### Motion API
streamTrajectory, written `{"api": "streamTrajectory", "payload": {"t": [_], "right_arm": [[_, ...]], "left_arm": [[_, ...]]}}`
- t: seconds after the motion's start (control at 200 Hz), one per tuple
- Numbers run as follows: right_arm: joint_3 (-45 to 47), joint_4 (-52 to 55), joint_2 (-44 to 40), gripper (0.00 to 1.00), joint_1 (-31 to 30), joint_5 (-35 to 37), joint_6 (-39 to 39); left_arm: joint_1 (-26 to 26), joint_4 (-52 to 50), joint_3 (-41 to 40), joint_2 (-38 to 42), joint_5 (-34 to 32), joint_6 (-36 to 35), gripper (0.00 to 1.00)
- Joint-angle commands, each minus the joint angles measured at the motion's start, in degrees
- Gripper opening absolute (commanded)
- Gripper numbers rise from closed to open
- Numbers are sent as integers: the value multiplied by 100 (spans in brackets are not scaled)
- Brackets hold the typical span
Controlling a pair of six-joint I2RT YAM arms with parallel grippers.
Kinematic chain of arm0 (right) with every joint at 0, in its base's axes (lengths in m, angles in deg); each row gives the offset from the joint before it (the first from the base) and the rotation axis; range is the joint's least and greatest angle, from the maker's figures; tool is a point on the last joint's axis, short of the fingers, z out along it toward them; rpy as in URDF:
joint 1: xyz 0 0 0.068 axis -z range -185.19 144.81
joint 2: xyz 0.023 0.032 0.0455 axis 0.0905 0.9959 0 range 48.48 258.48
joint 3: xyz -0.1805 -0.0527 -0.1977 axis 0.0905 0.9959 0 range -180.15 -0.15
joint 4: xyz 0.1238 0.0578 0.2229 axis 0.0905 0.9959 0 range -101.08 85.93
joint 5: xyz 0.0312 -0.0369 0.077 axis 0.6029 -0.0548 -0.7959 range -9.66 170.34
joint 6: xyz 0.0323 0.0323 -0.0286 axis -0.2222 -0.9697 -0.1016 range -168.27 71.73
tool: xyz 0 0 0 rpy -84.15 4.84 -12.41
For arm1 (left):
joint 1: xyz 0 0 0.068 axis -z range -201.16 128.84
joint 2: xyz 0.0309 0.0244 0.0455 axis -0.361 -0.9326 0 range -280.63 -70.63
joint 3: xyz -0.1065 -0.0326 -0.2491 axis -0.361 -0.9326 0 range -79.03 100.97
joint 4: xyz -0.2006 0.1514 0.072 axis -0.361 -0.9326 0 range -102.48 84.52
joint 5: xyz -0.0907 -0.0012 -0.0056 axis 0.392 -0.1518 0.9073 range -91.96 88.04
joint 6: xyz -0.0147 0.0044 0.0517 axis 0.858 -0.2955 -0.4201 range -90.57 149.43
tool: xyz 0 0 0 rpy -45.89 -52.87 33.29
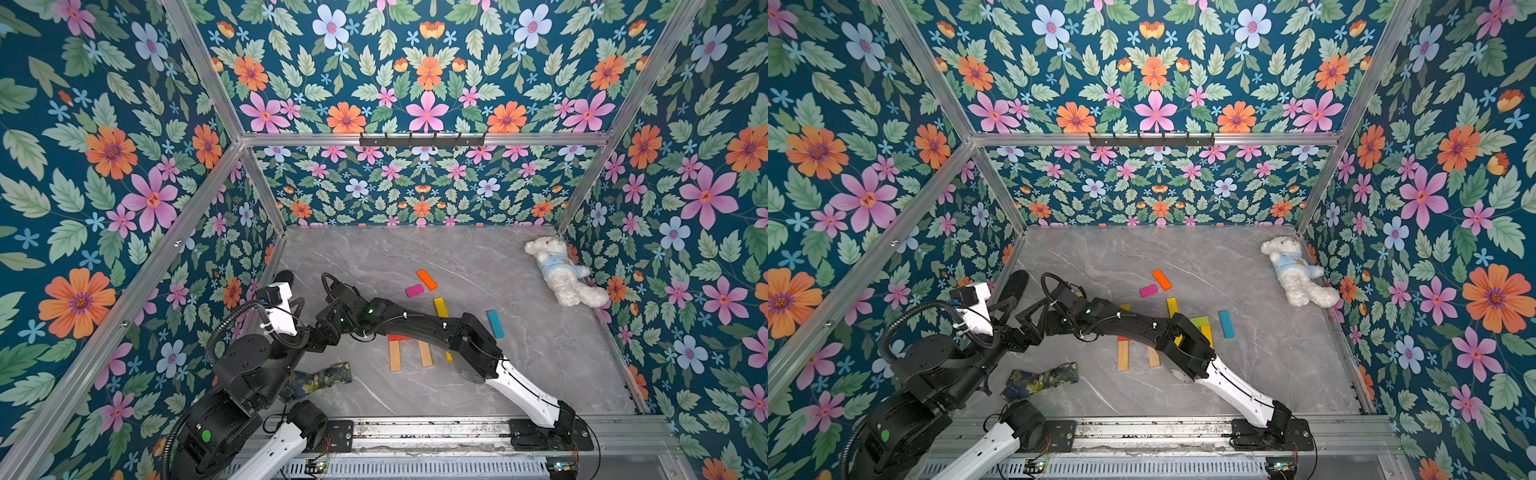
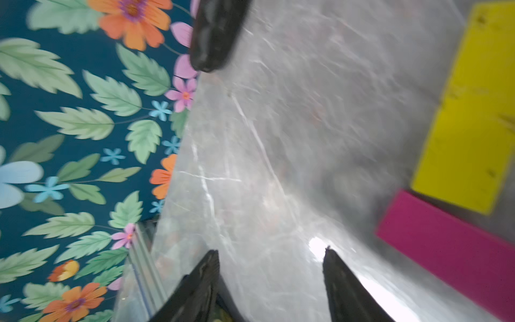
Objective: Assemble the letter h with building blocks
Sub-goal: Assemble the building block at the center of the board.
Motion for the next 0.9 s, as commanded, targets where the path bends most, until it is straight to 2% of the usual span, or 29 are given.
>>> {"api": "streamTrajectory", "payload": {"t": [0.0,0.06,0.23,0.365,0.625,0.895], "right_arm": [[-220,423,118,62,23,50,185],[67,375,-175,61,23,174,285],[1699,112,-1283,61,110,534,285],[2376,-198,-1510,61,172,413,166],[2628,-610,-1348,61,174,25,-97],[2201,-396,-1008,61,197,30,-123]], "left_arm": [[-4,16,48,-15,-5,-59,99],[-4,-10,86,-18,-11,-67,99],[-4,27,65,-22,-18,-85,100],[-4,150,-54,-10,-23,-86,99],[-4,77,77,-75,-109,-133,99],[-4,68,69,-76,-182,-160,99]]}}
